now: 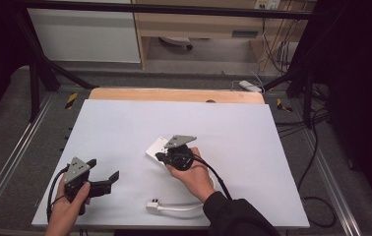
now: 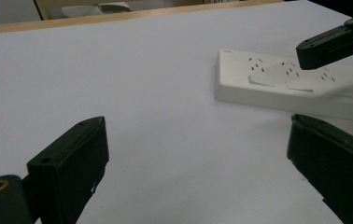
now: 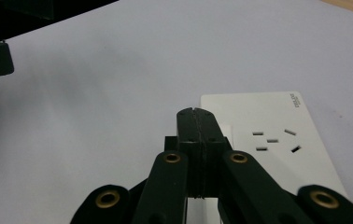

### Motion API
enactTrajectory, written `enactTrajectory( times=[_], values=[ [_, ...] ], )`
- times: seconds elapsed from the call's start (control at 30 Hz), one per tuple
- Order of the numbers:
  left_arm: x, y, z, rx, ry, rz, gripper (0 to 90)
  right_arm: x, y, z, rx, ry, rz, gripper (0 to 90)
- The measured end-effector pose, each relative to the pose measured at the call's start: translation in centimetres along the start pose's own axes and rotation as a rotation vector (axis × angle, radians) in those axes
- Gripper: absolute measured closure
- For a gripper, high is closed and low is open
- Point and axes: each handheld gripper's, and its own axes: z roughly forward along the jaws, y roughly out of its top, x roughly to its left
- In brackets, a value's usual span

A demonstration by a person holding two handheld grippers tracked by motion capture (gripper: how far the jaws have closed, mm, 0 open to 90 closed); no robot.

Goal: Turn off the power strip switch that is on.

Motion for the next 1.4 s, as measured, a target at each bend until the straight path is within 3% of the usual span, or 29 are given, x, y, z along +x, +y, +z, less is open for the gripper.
enactTrajectory(
  times=[0.4,0.8,1.2,1.4],
  values=[
    [0.0,0.0,0.0,0.002,0.003,0.000,5.6,-1.3,0.0,1.3,0.014,-0.025,0.023,90.0],
    [0.1,0.0,0.0,0.003,0.002,-0.001,5.6,-1.8,0.6,2.5,0.009,-0.021,0.001,90.0],
    [0.1,0.0,0.0,0.003,-0.001,-0.003,5.6,-1.6,1.1,3.3,0.070,-0.026,-0.041,90.0],
    [0.1,0.0,0.0,0.003,0.000,-0.002,5.6,-1.6,0.9,3.8,0.093,-0.025,-0.040,90.0]
  ],
)
